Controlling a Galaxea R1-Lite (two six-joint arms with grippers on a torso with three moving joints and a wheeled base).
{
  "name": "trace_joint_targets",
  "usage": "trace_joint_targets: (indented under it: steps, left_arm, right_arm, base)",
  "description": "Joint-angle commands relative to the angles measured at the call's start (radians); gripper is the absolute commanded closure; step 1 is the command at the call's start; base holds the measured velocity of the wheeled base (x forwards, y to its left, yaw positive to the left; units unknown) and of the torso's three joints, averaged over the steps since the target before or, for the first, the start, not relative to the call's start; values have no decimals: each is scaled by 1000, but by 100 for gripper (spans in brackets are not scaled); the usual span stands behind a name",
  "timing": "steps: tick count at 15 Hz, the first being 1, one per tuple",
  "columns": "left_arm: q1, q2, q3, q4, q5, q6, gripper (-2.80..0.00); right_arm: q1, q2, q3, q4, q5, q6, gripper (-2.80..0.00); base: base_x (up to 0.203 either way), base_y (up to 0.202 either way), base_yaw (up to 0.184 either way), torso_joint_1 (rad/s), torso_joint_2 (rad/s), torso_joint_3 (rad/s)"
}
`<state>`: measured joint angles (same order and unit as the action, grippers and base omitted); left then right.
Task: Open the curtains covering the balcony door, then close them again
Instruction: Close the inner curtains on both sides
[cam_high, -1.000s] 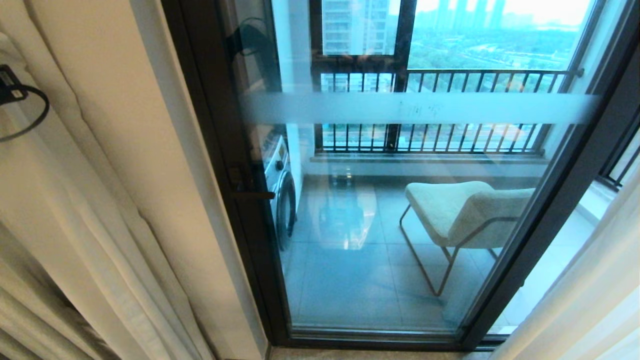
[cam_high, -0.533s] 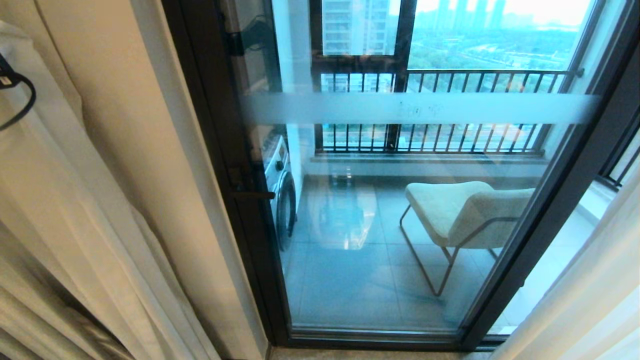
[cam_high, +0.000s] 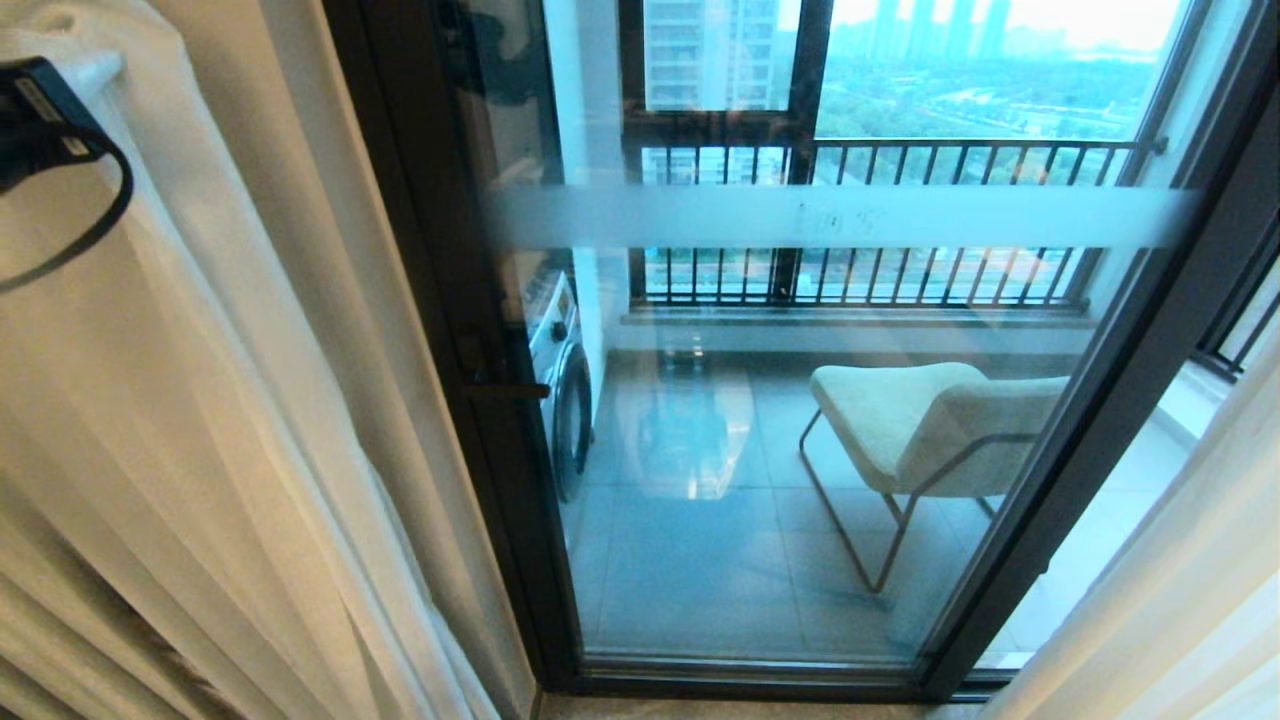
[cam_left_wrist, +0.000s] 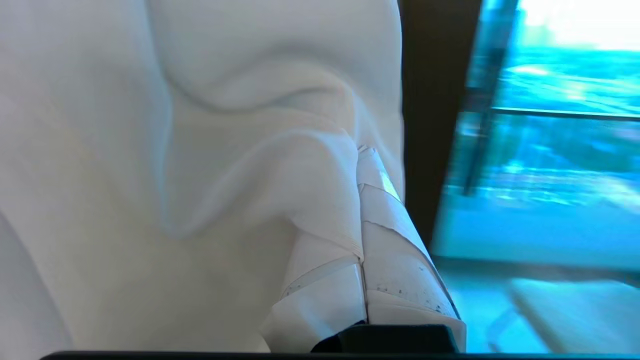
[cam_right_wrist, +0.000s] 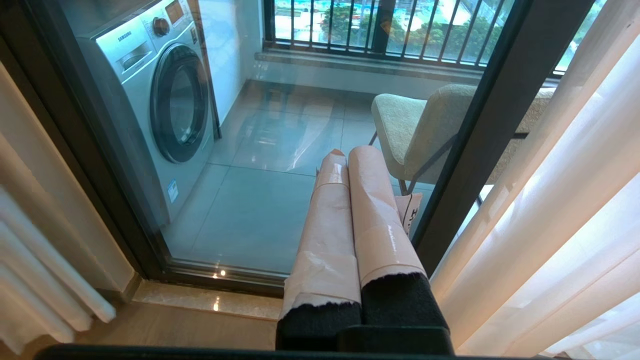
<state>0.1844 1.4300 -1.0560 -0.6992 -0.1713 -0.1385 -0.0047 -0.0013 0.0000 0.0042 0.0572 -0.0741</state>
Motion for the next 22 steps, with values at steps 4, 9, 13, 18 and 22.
trace_joint_targets:
  steps: [4,9,13,18,22]
  left_arm:
    - [-156,-70,47,0,-1,-1,0]
    - [-181,-79,62,-2,-2,-1,0]
    - [-174,-55,65,-4,-1,-1,0]
    - [-174,-36,62,-6,-2,-1,0]
    - [-172,-28,60,-5,-2,-1,0]
  right_arm:
    - [0,1,0,0,1,-1,0]
    - [0,1,0,-1,1,-1,0]
    - [0,1,0,0,1,-1,0]
    - [0,1,0,0,1,-1,0]
    - [0,1,0,-1,1,-1,0]
  base:
    - [0,0,0,0,0,0]
    - [0,0,0,0,0,0]
    - [0,0,0,0,0,0]
    - [0,0,0,0,0,0]
    - [0,0,0,0,0,0]
